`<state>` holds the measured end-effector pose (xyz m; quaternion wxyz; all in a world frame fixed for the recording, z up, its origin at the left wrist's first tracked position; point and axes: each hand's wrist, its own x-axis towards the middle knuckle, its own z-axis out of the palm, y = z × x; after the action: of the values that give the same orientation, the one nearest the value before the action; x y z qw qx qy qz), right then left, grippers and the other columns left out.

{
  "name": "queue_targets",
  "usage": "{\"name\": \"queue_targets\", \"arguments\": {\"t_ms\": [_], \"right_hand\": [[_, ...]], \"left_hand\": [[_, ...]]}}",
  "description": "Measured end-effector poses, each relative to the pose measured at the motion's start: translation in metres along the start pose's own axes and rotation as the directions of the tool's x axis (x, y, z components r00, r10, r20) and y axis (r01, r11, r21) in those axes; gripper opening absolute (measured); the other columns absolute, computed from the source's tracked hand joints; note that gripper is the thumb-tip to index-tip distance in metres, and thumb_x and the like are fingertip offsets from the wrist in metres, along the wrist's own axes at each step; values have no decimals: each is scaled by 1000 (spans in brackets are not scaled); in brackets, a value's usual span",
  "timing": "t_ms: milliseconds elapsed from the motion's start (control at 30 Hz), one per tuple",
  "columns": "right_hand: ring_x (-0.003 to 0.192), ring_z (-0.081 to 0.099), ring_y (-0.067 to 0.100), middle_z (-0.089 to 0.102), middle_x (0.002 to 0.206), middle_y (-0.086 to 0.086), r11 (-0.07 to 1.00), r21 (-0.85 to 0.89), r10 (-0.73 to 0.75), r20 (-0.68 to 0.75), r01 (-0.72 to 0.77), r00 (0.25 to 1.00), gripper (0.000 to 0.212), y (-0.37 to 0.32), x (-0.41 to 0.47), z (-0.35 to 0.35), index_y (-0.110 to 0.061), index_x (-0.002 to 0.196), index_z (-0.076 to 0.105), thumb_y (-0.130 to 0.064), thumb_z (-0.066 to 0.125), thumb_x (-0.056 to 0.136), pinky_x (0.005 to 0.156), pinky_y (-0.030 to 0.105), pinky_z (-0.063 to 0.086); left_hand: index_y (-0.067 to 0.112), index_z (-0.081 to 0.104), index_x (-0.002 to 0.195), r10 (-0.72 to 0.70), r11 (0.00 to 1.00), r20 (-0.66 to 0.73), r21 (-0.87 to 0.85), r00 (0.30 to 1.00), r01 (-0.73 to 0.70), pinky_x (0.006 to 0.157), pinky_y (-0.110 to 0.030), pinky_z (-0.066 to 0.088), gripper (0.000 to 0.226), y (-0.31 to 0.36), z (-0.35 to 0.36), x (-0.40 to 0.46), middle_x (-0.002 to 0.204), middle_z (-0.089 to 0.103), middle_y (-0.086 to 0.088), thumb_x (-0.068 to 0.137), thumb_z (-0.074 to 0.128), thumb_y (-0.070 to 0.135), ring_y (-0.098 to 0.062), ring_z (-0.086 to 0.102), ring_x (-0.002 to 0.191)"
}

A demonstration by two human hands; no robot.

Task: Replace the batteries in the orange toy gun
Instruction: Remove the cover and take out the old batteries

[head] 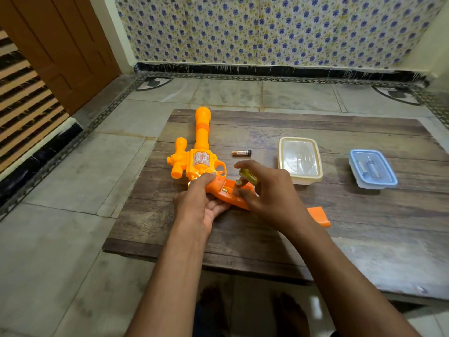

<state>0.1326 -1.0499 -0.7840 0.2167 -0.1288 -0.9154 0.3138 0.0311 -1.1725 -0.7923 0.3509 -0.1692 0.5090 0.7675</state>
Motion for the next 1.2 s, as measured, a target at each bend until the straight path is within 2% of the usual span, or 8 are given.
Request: {"name": "queue_targets", "arguments": {"t_ms": [100, 233, 433, 633, 800, 933, 1033, 1200], "right_hand": [[64, 62, 4, 77, 89, -6, 993, 122, 17, -109, -3, 994, 33, -4, 5, 1, -17, 111, 69, -9, 77, 81, 64, 21, 49], [60, 52, 3, 72, 86, -1, 1000, 6, -26, -263, 29, 965, 16, -5, 29, -7, -11, 98, 67, -12, 74, 83, 59, 21, 44], [82, 59, 35, 60, 105, 16, 882, -471, 86, 125, -17, 988, 15, 3, 79, -2, -8, 105, 63, -8, 63, 90, 64, 35, 45], [84, 60, 40, 55, 114, 21, 800, -595, 122, 280, 73, 952, 24, 7, 102, 10, -6, 116, 61, -14, 69, 94, 68, 38, 48], [83, 58, 40, 58, 108, 22, 819, -570, 107, 255, 60, 961, 20, 11, 104, 9, -4, 108, 63, -13, 69, 92, 65, 36, 43], [86, 58, 36, 62, 107, 20, 887, -461, 124, 188, -24, 974, 13, 12, 98, 10, -2, 101, 65, -10, 64, 91, 68, 36, 48], [97, 57, 37, 54, 114, 18, 907, -421, 109, 188, -21, 976, 23, 11, 93, 3, 1, 110, 67, -6, 57, 90, 82, 43, 53], [93, 60, 36, 55, 111, 15, 866, -492, -2, 172, 88, 985, 30, 10, 109, -5, 0, 120, 68, 4, 63, 90, 82, 48, 55]], "left_hand": [[8, 58, 129, 13, 1000, 6, 19, 1000, -13, 57, -42, 64, 40, -1, 0, 0, 111, 74, -25, 91, 68, 13, -35, 75, 95], [11, 58, 126, 10, 1000, -10, 23, 1000, -10, 57, -42, 64, 39, 0, 0, 1, 110, 74, -23, 90, 70, 14, -34, 75, 91], [12, 57, 127, 4, 1000, -41, 22, 999, -4, 54, -42, 63, 42, 0, 1, 1, 110, 73, -23, 88, 73, 14, -32, 75, 89], [11, 59, 119, 21, 999, -52, 44, 998, -19, 52, -41, 62, 35, 1, 0, 0, 107, 74, -22, 88, 73, 14, -30, 76, 83], [8, 68, 90, 164, 983, -105, 103, 981, -153, 65, -48, 64, 12, 0, 2, -3, 90, 77, -18, 85, 78, 10, -29, 78, 80], [13, 73, 61, 446, 855, -148, 362, 883, -371, 65, -52, 64, 27, -4, 0, -1, 69, 76, -9, 76, 87, 30, -31, 77, 75], [15, 72, 60, 622, 672, -93, 573, 778, -469, 60, -52, 63, 38, -6, 0, -6, 55, 69, -2, 73, 82, 49, -28, 73, 63], [10, 70, 58, 619, 684, -126, 573, 775, -453, 60, -52, 62, 42, -4, 0, -10, 54, 67, -3, 76, 83, 47, -30, 71, 62]]}}
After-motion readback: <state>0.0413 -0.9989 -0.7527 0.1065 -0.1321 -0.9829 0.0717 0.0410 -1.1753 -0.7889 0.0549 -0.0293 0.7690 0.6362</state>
